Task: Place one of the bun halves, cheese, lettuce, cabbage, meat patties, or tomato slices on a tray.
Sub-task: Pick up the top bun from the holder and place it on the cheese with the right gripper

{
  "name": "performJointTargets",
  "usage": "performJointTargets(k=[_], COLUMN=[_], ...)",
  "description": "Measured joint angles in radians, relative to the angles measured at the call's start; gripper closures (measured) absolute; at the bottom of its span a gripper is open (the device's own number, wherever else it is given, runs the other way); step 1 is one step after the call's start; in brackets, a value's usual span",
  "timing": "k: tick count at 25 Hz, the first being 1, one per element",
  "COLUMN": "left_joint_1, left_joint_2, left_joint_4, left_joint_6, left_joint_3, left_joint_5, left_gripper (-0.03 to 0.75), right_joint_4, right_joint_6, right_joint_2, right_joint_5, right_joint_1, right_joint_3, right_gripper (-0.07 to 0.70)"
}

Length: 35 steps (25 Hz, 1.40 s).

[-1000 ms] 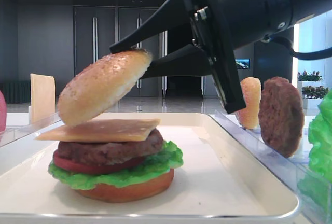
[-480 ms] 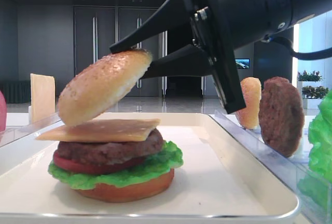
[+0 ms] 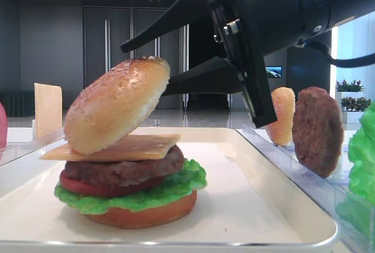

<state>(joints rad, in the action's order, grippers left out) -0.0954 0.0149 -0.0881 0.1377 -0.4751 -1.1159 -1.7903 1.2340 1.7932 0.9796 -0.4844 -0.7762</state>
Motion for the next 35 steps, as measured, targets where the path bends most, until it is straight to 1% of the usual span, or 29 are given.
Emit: performJointTargets(k=[4,11,13,18,23,35], left_joint_1=[0.000,0.000,0.000,0.000,0.000,0.000], left_joint_2=[0.000,0.000,0.000,0.000,0.000,0.000], left_joint_4=[0.000,0.000,0.000,0.000,0.000,0.000], left_joint_6=[0.000,0.000,0.000,0.000,0.000,0.000], left_joint_3=[0.000,0.000,0.000,0.000,0.000,0.000], left_joint_5=[0.000,0.000,0.000,0.000,0.000,0.000], left_gripper=[0.433,0.433,0.433,0.433,0.433,0.433], right_joint_4=[0.000,0.000,0.000,0.004,0.020,0.102], right_joint_6=[0.004,0.022,0.037,0.050,0.055,0.056], right_joint_2=[0.000,-0.014,-0.020,-0.020,-0.020,-0.150], right_joint_5=[-0.006,-0.046,-0.051,-0.067,-0.080,-0.257], right_joint_1=[0.000,0.000,0.000,0.000,0.000,0.000], right_joint_3=[0.000,0.000,0.000,0.000,0.000,0.000], right_gripper=[0.297,0.264,0.241,0.157,0.134,0.128])
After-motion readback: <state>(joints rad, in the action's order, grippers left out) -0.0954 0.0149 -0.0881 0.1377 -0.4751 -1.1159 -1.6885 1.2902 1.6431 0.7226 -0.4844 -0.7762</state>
